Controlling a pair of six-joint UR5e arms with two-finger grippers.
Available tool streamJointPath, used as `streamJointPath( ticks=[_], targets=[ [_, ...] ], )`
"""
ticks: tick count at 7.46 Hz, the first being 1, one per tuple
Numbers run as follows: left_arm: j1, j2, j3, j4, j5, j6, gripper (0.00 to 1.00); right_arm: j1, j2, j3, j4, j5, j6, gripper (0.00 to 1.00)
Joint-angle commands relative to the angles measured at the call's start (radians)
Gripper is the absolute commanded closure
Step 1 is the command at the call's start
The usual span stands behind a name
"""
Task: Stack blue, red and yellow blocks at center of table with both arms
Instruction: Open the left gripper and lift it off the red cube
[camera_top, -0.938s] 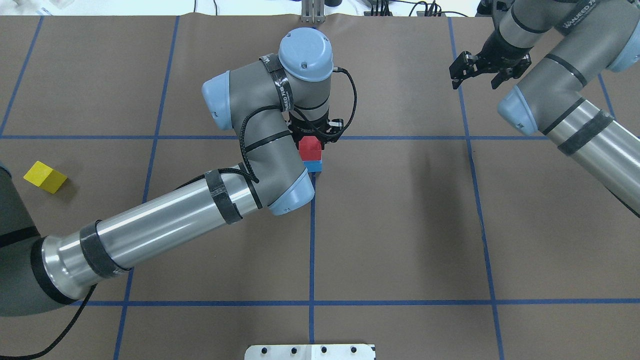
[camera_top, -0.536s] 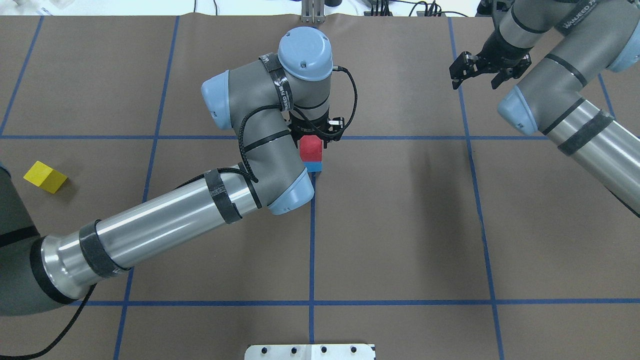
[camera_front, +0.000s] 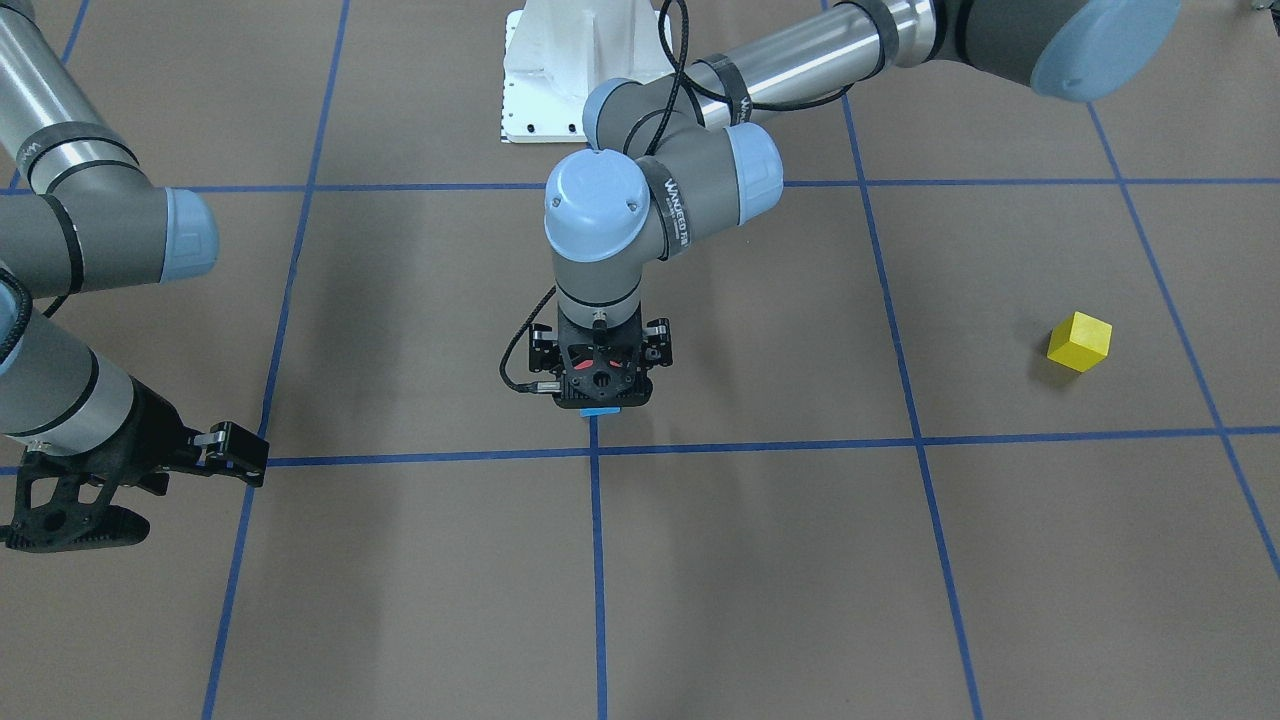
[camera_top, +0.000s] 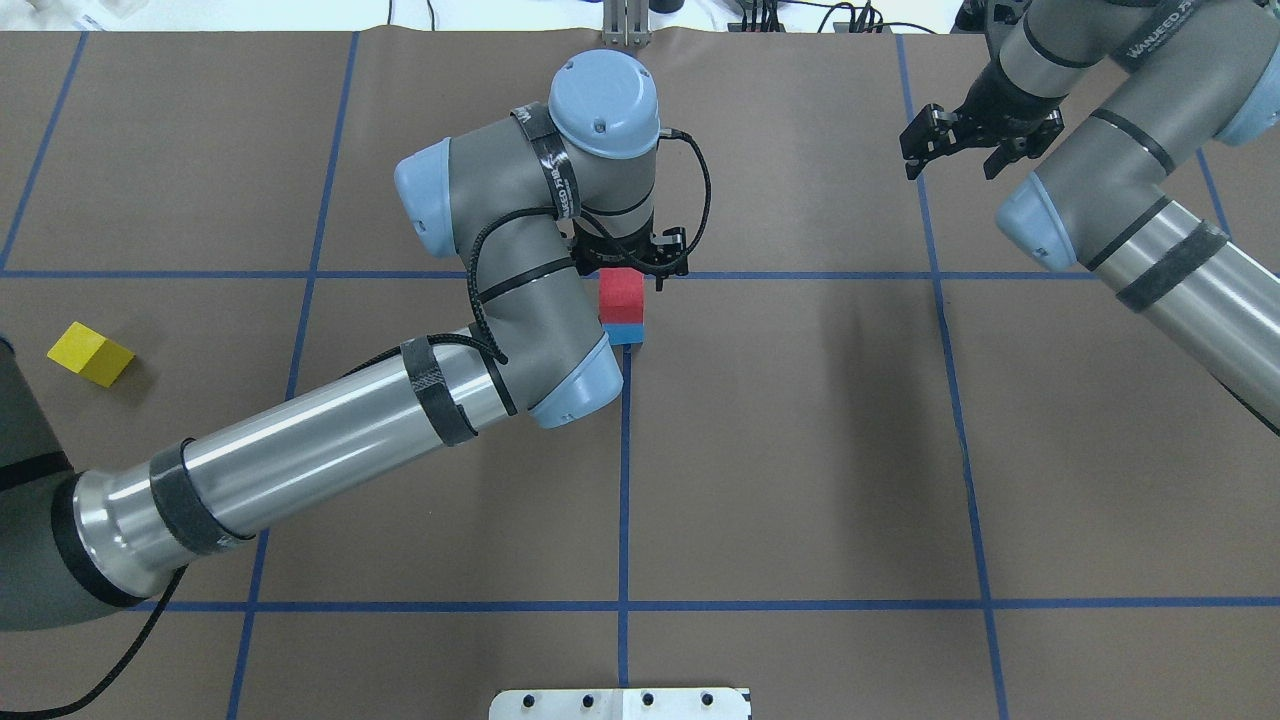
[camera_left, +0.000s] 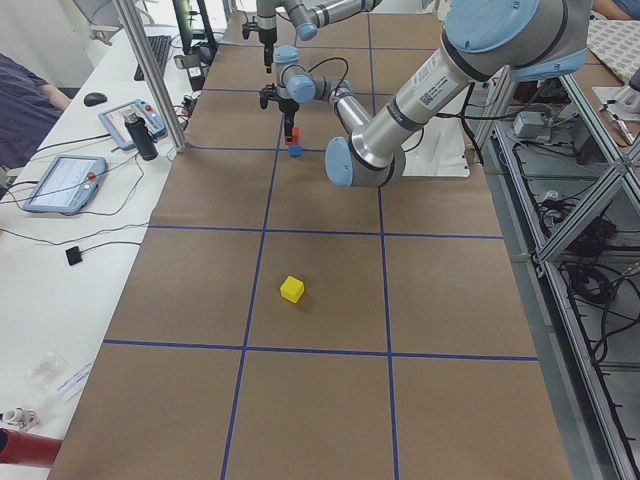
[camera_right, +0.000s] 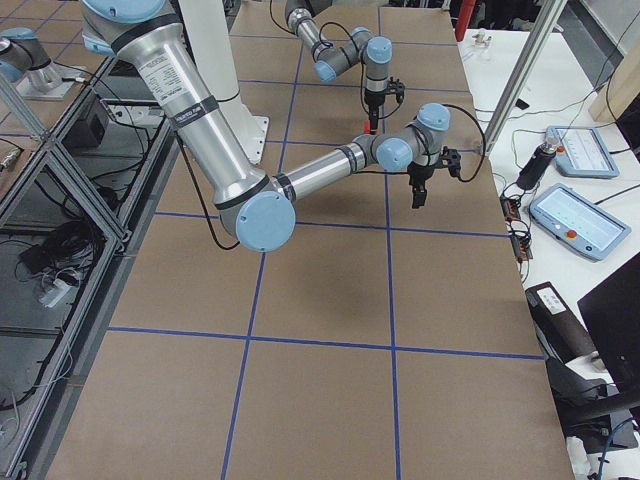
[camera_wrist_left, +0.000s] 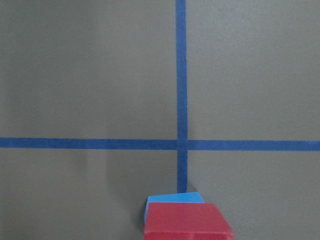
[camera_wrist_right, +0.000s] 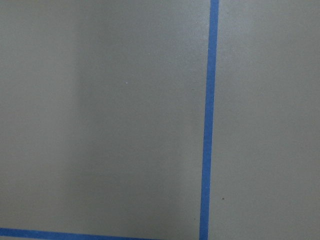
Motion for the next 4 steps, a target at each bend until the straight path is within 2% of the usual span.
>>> streamJointPath(
  ticks=[1, 2, 3, 4],
  targets=[
    [-0.084, 0.032, -0.196, 0.145, -0.074, 0.022, 0.00, 0.001, -0.002, 0.002, 0.000, 0.008, -0.003, 0.01],
    [-0.136, 0.110, -0.350, 0.225, -0.117, 0.086, 0.00, 0.001, -0.003, 0.002, 0.000, 0.008, -0.006, 0.01],
    [-0.175, 0.248, -0.501, 0.244, -0.118, 0.147, 0.00, 0.001, -0.003, 0.002, 0.000, 0.009, -0.006, 0.01],
    [-0.238, 0.398, -0.607, 0.244, -0.122, 0.293, 0.00, 0.001, -0.002, 0.002, 0.000, 0.009, -0.006, 0.01]
  ],
)
